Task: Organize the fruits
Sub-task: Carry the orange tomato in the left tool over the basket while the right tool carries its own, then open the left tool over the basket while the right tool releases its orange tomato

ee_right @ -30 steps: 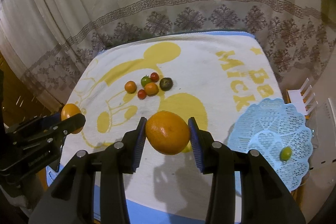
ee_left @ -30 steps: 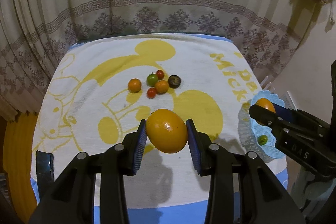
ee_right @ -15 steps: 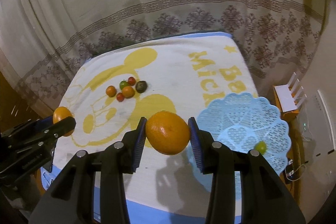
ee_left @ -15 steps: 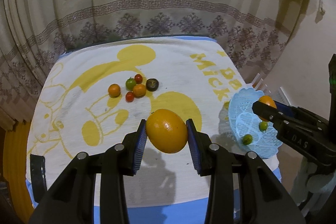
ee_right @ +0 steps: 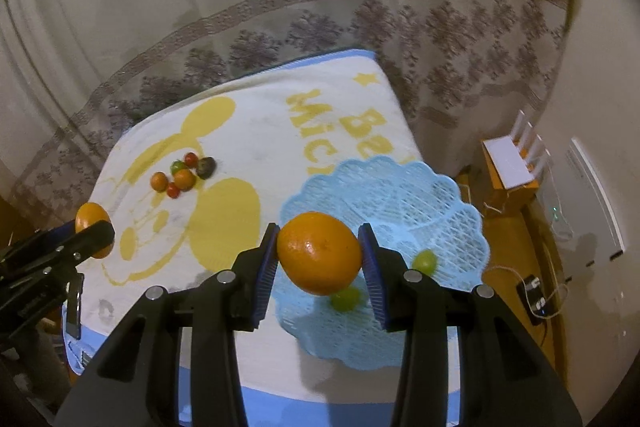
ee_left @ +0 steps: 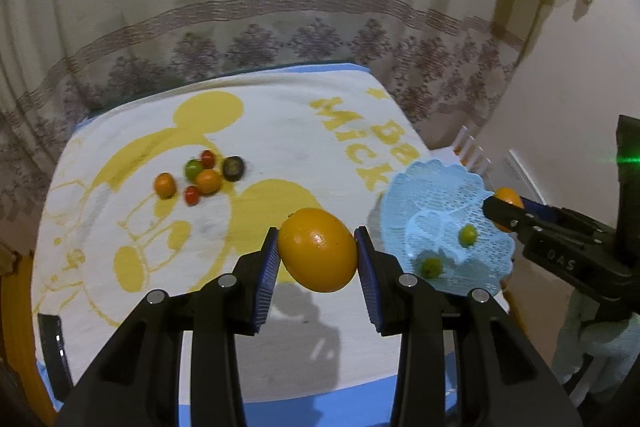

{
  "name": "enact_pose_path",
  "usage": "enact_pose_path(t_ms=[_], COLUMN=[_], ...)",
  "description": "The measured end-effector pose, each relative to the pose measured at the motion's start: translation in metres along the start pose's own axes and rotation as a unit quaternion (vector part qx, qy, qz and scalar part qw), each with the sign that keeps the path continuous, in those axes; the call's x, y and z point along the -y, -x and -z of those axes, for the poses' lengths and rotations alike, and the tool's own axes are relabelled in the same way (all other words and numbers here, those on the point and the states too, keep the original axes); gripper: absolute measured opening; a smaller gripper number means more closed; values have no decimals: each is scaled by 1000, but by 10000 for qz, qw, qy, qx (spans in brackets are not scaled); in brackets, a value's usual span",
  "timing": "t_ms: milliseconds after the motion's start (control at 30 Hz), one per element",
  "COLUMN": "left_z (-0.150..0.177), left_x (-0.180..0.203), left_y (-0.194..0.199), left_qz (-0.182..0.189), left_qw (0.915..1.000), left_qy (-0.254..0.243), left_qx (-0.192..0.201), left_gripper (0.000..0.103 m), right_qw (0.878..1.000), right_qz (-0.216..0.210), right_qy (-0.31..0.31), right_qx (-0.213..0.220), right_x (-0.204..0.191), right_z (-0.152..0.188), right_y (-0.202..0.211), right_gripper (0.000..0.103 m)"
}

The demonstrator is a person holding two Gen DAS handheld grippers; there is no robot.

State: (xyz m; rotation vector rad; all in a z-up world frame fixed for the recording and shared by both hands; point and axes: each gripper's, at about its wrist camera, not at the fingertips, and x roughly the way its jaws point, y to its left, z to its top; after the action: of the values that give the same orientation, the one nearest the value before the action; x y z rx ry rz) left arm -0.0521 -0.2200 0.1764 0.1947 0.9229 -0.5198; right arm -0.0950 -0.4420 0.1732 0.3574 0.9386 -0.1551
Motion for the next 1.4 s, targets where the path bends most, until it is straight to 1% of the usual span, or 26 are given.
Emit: enact_pose_path(t_ms=[233, 400, 567, 733, 1033, 1133, 1233, 1400], left_z=[-4, -8, -9, -6, -7, -8, -10, -10], left_x=[26, 45, 63, 79, 90, 87, 83, 71], left_y=[-24, -36, -49, -63, -73, -73, -70, -71], left_qz=[547, 843, 1052, 1110, 1157, 1143, 1097, 987], left_qw=[9981, 9955, 9923, 9896, 9871, 9879, 9894, 9913], left_qy=[-49, -196, -379, -575, -734, -688, -634, -458], left_qx=[-296, -385, -535, -709, -832, -796, -714, -736], left_gripper=[38, 38, 38, 38, 40, 62, 63, 64], right_qw=[9997, 9991, 9983, 9976, 9971, 9968, 9962, 9940], right_qz=[170, 282, 381, 405, 365, 365, 357, 336], right_qy=[-192, -267, -310, -382, -375, -397, -459, -670], right_qx=[-64, -187, -297, -422, -547, -585, -653, -791], right_x=[30, 45, 56, 65, 63, 63, 65, 69], right_z=[8, 13, 19, 23, 25, 25, 25, 26], right_y=[2, -3, -9, -16, -22, -24, -26, -32], right_gripper=[41, 41, 41, 41, 41, 42, 42, 42])
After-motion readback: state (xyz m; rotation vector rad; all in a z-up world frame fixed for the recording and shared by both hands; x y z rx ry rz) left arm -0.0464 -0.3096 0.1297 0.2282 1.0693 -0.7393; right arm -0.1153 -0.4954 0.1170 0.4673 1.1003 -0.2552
